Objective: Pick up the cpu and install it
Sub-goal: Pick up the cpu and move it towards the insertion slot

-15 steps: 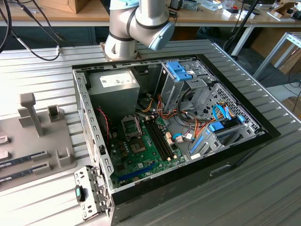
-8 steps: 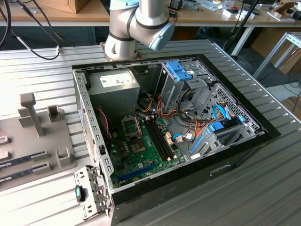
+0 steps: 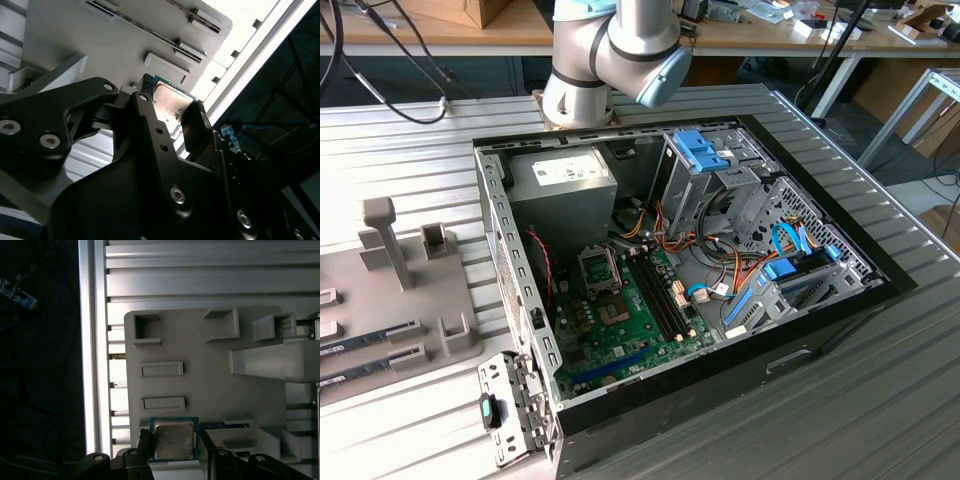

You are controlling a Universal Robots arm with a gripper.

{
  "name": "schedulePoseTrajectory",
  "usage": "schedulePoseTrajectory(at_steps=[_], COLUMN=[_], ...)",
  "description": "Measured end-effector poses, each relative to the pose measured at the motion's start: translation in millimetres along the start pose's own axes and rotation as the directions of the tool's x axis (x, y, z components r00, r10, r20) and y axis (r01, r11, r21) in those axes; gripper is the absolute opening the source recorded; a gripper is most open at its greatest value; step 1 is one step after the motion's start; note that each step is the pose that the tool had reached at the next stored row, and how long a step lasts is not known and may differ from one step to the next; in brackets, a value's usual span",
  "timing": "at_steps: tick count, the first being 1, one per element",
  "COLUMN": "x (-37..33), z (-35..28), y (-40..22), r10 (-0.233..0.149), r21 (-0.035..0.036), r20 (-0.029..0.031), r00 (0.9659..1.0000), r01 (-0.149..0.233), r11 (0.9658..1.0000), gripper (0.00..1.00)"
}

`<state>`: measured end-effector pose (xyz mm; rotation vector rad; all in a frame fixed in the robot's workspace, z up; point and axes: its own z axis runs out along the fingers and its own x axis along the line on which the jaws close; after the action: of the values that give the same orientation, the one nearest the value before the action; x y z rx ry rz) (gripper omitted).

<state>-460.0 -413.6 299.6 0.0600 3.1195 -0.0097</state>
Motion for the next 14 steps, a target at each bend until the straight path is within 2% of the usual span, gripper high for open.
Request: schedulePoseTrajectory(at_steps=[14], x=[-3.2], z=[-13.4], y=[0.0], r10=[0.000], r21=[-0.0146], r20=[-0.0049], r00=[1.0000], r01=[0.000], r11=[0.9999], gripper=[0.47])
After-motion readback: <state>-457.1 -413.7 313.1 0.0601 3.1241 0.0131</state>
